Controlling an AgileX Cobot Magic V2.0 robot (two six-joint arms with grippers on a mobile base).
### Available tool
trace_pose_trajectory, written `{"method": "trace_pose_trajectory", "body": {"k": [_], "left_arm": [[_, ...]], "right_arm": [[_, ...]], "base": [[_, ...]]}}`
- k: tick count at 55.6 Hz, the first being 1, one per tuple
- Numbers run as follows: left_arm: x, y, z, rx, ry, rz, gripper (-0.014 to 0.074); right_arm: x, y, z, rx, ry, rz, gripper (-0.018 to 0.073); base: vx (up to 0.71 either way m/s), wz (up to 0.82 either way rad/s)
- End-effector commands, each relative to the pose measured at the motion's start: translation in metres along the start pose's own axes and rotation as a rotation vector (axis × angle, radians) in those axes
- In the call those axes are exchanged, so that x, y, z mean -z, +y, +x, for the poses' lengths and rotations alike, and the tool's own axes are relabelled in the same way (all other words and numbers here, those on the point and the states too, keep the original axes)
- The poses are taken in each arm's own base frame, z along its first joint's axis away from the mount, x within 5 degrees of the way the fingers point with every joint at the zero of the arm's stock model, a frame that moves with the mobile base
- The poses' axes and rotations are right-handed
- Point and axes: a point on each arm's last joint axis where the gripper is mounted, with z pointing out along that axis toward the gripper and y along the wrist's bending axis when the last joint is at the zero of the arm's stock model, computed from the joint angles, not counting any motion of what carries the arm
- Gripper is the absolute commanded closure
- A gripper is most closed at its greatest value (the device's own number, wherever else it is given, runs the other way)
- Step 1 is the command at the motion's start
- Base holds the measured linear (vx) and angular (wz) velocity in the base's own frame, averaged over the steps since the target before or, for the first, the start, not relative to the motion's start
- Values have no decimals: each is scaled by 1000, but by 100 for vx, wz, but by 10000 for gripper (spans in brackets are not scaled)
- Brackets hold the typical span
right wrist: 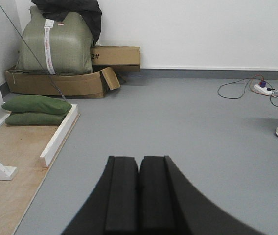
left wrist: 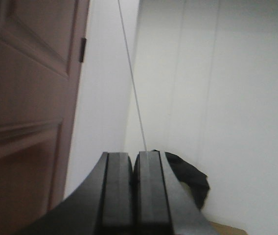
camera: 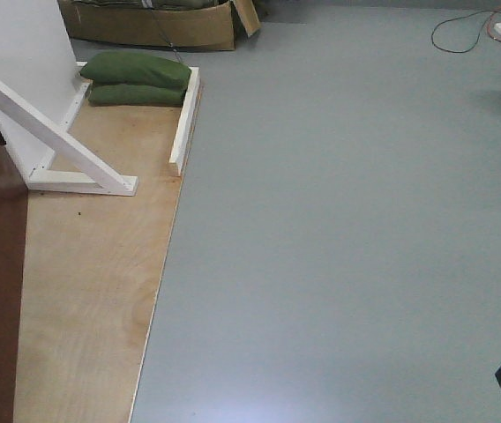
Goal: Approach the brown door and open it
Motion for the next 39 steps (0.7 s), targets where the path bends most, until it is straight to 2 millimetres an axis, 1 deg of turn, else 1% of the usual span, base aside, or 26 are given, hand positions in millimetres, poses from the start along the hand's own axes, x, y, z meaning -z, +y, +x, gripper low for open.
{"method": "trace_pose_trajectory", "body": {"k": [1,7,15,22,27,31,35,39], "left_arm": [[-1,3,-31,-48,-160,-44,603],[1,11,-50,-73,-227,-117,603],[6,26,-67,-16,-325,-242,603],[15,45,-76,160,-455,-401,603],[18,60,-76,287,-545,-517,603],[25,70,-78,398,-652,-606,603],[23,78,-80,475,-728,-678,603],[15,82,-85,495,-762,-704,603]], "right_arm": [[1,0,-6,9,-87,4,559],[1,0,-6,9,-87,4,559],[1,0,-6,9,-87,4,559],[1,0,-6,9,-87,4,559],[1,0,-6,9,-87,4,559],[1,0,-6,9,-87,4,559],[1,0,-6,9,-87,4,559],[1,0,-6,9,-87,4,559]], "base": [[0,0],[0,0],[0,0],[0,0],[0,0],[0,0],[0,0],[0,0]]}}
